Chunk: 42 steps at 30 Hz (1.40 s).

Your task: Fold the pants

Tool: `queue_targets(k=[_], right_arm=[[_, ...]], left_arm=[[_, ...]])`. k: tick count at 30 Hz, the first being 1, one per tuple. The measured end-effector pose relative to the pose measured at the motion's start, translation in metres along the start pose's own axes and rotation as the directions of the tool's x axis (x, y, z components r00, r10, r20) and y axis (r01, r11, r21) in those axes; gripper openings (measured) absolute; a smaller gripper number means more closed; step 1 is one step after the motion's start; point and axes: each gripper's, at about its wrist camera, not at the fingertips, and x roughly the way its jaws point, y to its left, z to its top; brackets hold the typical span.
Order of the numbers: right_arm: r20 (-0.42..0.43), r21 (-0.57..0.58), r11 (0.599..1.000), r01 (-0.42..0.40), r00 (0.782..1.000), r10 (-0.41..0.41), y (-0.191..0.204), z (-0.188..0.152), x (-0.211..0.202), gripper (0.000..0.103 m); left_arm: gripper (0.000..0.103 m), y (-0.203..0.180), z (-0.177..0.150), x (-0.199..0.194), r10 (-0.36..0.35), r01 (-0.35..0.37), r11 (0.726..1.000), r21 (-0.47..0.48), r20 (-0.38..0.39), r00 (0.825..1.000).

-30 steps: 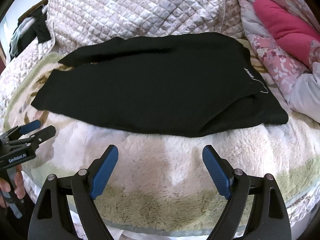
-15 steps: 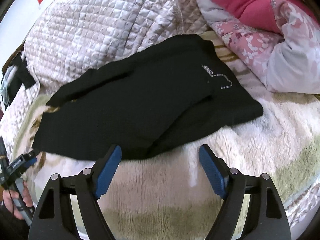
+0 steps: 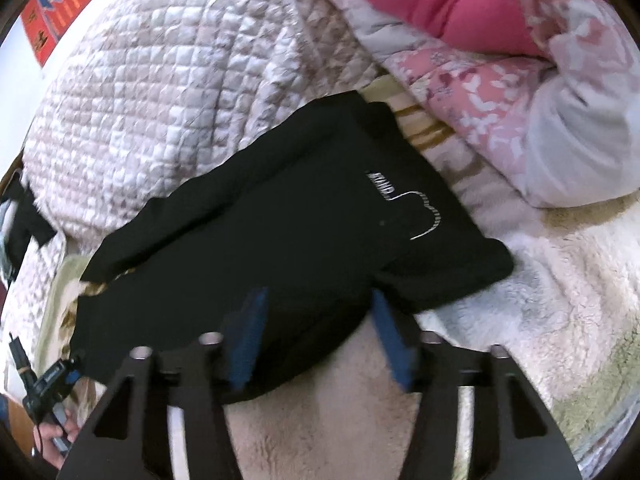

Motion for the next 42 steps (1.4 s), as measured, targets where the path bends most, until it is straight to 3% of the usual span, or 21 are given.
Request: queue_targets(k=[4,5,7,8,18,27,34,39,41,42], right_arm=[[0.006,0.031,0.999,0.007,1.0,-0.007,-0.008,0.004,0.002,0.022],[0.004,0.05,0.999,-0.006,1.0,0.005,-0.011,0.005,0.002,0.021],[0.013,0.066,0.998,-0.014,1.0,0.013,-0.014,0.006,-0.003,0.006],[0.023,0.068,0.997,-0.02,1.0,0.019,-0.015,0.006,-0.008,0.004],[0.07,0.099,0.991,-0.095,0.994,0.088,-0.024,-0.001,-0.064,0.002],[0.057,0.112,0.984,-0.139,0.99,0.133,-0.034,-0.033,-0.107,0.002],[-0.086,0.197,0.979,-0.054,0.994,0.072,-0.06,-0.068,-0.076,0.002],[-0.098,0.113,0.993,-0.028,0.994,0.039,-0.045,-0.06,-0.078,0.003],[-0.103,0.107,0.994,-0.006,0.995,0.017,-0.044,-0.058,-0.081,0.009],[-0.093,0.103,0.995,0.01,0.996,-0.001,-0.044,-0.058,-0.086,0.02]], left_arm=[[0.008,0.004,0.007,0.009,0.033,-0.033,0.999,-0.007,-0.008,0.999],[0.005,0.006,0.009,0.009,0.027,-0.027,1.0,-0.014,-0.013,1.0],[0.004,0.004,0.01,0.004,0.034,-0.034,0.999,-0.002,-0.005,0.999],[0.004,0.003,0.011,-0.002,0.034,-0.034,0.999,0.009,0.008,0.999],[0.004,-0.011,0.005,-0.072,-0.028,0.023,0.997,0.069,0.076,0.997],[0.004,0.007,-0.016,-0.119,-0.025,0.018,0.997,0.07,0.1,0.995],[0.004,0.03,-0.053,-0.083,0.025,-0.023,0.999,0.046,-0.033,0.999],[0.009,0.034,-0.062,-0.082,0.03,-0.029,0.999,0.026,-0.05,0.998],[0.012,0.04,-0.062,-0.086,0.027,-0.027,1.0,0.003,-0.065,0.998],[0.013,0.041,-0.059,-0.091,0.025,-0.025,1.0,-0.002,-0.06,0.998]])
